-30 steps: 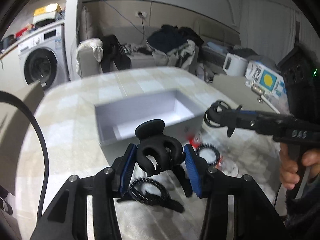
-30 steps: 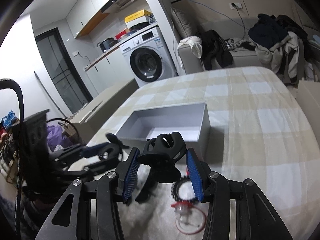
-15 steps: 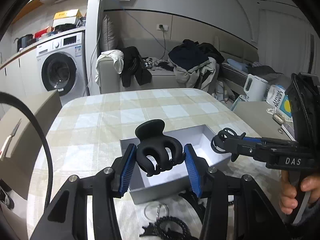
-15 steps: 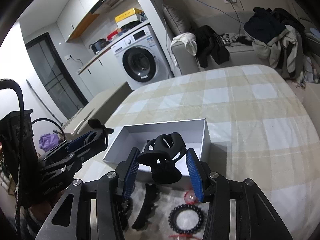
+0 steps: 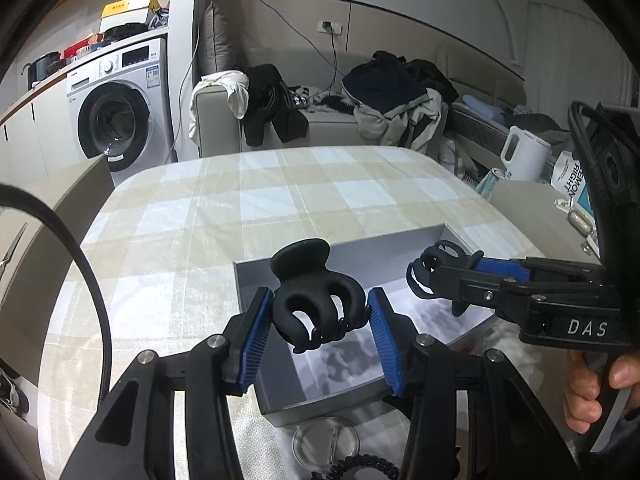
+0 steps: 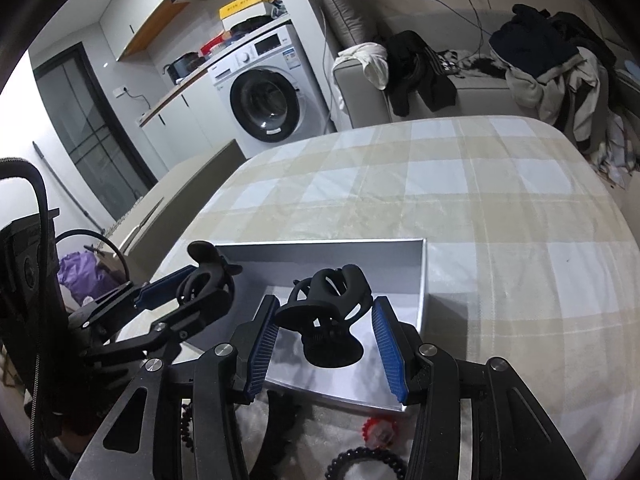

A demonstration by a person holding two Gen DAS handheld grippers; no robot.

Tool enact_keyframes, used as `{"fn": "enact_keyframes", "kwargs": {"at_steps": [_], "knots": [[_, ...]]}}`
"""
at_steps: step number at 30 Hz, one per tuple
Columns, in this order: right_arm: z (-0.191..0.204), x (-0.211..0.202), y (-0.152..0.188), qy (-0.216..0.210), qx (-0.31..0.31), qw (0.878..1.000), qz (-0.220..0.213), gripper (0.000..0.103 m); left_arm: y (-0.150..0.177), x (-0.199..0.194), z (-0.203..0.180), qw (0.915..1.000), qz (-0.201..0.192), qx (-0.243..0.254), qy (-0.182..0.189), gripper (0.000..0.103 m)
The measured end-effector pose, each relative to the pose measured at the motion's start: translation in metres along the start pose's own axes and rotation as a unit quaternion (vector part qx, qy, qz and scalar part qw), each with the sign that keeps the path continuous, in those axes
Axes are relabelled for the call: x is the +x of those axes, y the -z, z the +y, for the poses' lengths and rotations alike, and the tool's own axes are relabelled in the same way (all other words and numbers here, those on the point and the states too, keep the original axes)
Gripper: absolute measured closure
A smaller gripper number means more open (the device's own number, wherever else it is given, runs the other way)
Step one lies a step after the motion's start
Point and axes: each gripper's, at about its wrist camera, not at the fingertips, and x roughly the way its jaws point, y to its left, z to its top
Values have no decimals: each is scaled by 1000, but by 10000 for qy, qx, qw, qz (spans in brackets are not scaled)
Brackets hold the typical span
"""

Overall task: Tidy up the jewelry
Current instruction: 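Carry the claw clip into the grey box with the right tool while the left tool drops its clip there, then grasp the red-capped bottle with the right tool while the left tool grasps the black coil hair tie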

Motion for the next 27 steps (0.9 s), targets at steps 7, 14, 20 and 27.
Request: {"fn": "enact_keyframes", "kwargs": {"at_steps": [7,14,20,27], "knots": [[8,-19,0,-139,-192,9994,-256,35,0,-10,-4,9998,9,84,-174,46],[-10,-77,26,263,-61,9968,-759,0,8,-56,1,9982,-567,-171,-94,1],[-35,-97,64,600,385,9968,-353,0,27,-71,1,9985,-472,-147,-216,1],[-31,-85,95,421,357,9982,239,19,47,-65,1,9991,-202,-299,-209,1]]}}
